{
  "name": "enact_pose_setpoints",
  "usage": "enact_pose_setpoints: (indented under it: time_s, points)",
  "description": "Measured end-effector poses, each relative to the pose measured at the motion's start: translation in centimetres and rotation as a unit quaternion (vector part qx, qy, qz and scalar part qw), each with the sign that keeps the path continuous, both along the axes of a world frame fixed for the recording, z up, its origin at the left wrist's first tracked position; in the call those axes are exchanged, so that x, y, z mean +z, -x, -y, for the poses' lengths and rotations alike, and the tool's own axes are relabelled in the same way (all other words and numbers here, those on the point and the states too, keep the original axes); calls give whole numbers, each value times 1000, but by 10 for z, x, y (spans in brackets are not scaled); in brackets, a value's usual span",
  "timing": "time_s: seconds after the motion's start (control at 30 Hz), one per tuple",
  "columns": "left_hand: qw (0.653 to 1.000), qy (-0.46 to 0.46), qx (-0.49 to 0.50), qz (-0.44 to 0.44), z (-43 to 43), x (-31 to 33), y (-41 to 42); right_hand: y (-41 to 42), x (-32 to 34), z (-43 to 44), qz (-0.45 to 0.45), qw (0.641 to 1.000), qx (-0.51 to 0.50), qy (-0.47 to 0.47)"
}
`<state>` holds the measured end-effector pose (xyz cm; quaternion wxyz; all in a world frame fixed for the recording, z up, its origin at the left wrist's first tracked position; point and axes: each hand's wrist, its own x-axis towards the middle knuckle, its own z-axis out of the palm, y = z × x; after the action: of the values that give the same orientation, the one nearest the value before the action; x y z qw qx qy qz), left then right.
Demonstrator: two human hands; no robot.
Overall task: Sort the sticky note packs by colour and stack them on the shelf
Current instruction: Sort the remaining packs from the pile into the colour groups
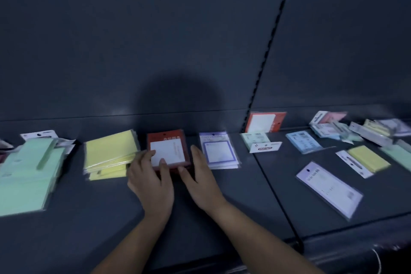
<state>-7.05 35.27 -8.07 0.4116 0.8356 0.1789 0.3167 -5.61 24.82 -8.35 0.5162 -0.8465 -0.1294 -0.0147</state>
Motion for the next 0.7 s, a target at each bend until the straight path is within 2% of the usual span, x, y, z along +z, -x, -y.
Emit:
enact_pose_setpoints:
  time_s: [0.13,0.27,0.53,0.7]
  points:
    - [998,10,-48,44,27,17,3,8,3,24,4,999,-43,-25]
    - [983,-19,-170,70,69,24,4,19,13,63,20,996,-81,-33]
    - [956,-49,-288,21,173,27,11,45,17,191,27,977,-211,-10]
    - [941,-92,-324,-38,241,19,15,64,17,270,7,968,-250,-6]
